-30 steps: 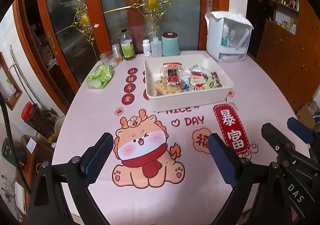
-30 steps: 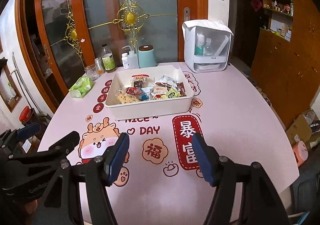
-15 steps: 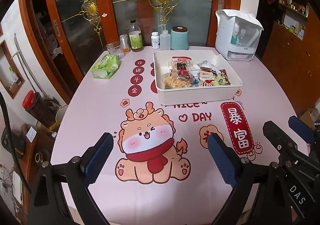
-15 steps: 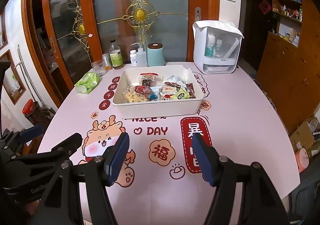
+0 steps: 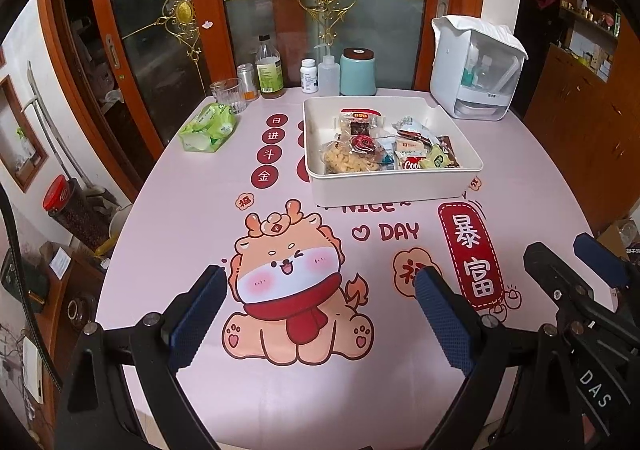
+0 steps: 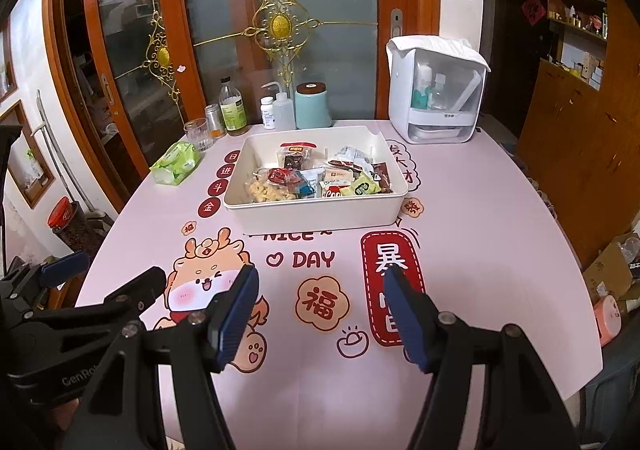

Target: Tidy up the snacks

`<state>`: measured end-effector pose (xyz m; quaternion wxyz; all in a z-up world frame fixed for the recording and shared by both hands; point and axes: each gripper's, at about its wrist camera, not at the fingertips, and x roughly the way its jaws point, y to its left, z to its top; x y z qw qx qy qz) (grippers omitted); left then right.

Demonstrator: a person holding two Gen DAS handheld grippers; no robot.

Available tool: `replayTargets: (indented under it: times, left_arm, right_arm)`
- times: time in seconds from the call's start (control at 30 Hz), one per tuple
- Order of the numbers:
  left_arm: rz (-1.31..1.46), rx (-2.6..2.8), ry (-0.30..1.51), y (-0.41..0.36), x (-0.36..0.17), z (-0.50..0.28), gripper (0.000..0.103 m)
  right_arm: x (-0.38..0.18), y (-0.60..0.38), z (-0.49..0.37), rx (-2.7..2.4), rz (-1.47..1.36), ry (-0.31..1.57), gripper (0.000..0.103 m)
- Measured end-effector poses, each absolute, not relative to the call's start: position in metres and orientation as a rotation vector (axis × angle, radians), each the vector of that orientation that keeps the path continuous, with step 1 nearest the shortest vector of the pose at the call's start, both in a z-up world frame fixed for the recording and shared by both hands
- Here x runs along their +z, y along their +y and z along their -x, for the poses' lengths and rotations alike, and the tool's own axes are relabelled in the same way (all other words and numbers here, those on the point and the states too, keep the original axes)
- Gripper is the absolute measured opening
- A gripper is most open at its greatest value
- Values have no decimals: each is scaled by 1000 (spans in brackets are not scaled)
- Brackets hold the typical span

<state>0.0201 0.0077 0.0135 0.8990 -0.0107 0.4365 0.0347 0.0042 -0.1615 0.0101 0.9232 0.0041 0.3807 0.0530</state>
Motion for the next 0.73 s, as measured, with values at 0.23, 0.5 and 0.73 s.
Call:
replayTargets:
  times: [0.23, 0.5, 0.73]
  left_arm:
    - [27, 76, 912, 6, 10, -19, 95]
    - [22, 77, 925, 8, 5, -17, 95]
    - [18, 73, 931, 9, 4, -17, 95]
  right_arm:
    - [6, -161, -5, 117, -8, 788, 66]
    - [2, -161, -5, 118, -18, 802, 66]
    - [0, -160, -4, 109, -18, 810, 66]
